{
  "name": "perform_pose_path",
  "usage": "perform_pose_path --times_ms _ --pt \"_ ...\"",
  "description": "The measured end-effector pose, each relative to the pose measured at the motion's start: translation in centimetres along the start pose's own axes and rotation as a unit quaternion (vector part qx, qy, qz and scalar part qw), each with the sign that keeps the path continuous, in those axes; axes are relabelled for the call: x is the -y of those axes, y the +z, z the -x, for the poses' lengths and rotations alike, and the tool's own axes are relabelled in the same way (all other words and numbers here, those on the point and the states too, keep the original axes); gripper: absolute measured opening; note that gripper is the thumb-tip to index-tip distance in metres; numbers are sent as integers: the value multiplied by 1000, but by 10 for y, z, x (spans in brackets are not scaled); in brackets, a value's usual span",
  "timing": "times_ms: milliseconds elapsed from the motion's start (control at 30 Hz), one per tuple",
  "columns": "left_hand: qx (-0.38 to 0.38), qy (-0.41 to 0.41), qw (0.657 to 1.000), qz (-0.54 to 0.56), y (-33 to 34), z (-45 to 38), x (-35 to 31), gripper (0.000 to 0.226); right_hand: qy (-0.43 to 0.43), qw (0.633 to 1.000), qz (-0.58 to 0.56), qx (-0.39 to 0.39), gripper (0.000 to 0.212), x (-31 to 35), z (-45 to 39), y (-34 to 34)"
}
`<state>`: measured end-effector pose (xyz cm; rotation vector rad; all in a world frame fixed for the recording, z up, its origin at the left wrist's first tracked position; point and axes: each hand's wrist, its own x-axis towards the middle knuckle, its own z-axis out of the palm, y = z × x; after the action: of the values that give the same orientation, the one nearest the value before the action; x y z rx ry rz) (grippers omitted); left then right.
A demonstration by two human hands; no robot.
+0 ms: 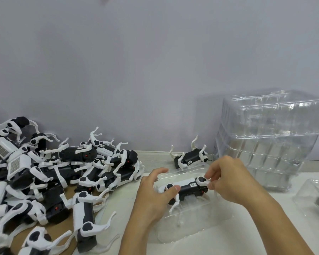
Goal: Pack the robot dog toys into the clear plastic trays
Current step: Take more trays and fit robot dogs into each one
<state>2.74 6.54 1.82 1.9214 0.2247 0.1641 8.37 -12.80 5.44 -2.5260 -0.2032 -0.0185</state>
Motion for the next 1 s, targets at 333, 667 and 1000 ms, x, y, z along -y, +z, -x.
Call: perform_pose_path --times_ms 333,667,1000 --pt "-2 7 1000 9 2 -4 4 23 -149 987 -46 24 28 26 7 25" --pt "-56 -36 995 81 5 -12 8 26 -154 988 6 -10 19 39 9 52" --pt "-63 -42 995 72 6 -12 9 23 -168 986 -13 9 18 35 8 50"
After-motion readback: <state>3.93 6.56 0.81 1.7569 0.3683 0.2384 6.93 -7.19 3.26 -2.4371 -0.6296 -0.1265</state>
